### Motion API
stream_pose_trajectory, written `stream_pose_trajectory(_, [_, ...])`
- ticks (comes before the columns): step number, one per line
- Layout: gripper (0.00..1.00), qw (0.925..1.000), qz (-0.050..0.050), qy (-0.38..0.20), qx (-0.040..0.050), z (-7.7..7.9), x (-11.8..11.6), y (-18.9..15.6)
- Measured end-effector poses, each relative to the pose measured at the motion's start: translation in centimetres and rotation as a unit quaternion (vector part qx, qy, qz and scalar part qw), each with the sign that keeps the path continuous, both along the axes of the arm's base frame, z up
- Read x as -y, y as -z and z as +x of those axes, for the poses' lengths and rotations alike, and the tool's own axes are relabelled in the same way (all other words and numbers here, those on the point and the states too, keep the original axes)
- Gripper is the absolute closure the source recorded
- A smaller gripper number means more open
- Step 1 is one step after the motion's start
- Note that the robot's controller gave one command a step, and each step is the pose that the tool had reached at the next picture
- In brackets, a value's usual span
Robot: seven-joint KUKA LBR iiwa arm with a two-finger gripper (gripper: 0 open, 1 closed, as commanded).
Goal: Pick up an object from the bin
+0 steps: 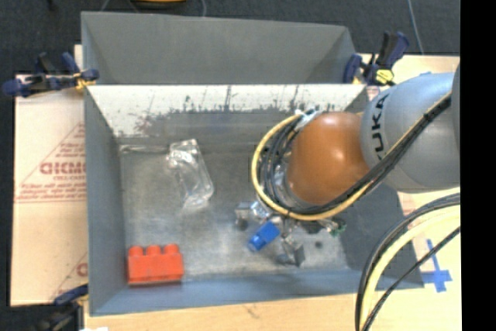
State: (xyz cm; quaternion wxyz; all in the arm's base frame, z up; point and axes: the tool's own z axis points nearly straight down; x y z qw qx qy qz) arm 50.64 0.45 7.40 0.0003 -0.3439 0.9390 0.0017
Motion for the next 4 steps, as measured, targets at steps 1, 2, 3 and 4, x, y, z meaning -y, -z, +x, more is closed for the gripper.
stream_pose_trajectory(1, [0.0, 0.9958, -0.002, -0.092, 0.0004, -2.4, 1.2, -0.3])
stream_pose_trajectory(2, [1.0, 0.9958, -0.002, -0.092, 0.0004, -2.4, 1.2, -0.3])
stream_pose_trajectory(3, [1.0, 0.9816, -0.003, -0.191, 0.0053, -1.4, 4.1, -14.0])
stream_pose_trajectory(4, [1.0, 0.9942, 0.0, -0.108, -0.0003, -2.8, 0.4, -8.1])
